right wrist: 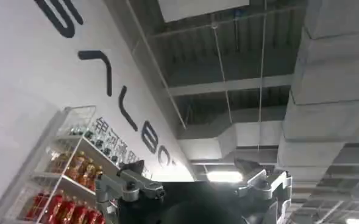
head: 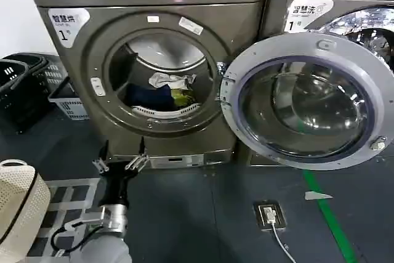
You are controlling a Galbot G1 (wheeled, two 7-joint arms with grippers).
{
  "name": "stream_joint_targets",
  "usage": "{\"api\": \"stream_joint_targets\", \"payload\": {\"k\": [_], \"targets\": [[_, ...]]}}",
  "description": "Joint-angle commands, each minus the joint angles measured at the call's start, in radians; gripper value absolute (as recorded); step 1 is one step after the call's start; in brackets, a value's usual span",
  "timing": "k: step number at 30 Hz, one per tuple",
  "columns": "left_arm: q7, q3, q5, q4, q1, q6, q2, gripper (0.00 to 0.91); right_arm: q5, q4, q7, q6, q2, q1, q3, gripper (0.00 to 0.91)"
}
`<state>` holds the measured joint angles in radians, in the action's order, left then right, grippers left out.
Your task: Grasp the clothes from the dryer.
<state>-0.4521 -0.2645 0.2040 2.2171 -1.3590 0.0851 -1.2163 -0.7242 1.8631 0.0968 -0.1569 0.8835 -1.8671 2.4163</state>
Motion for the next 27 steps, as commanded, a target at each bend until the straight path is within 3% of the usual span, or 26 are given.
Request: {"api": "stream_joint_targets", "payload": {"k": [1,27], "targets": [[0.007,-0.003,-0.003,-0.004,0.005,0.000,0.001,0.907,-0.002,0.002,0.000,0.004,-0.001,0.001,-0.002,0.907],[0.011,-0.013,0.006,-0.010,0.021,0.003,0.003,0.907,-0.024,-0.001,-0.025,0.074,0.005,0.000,-0.002,0.907]]}}
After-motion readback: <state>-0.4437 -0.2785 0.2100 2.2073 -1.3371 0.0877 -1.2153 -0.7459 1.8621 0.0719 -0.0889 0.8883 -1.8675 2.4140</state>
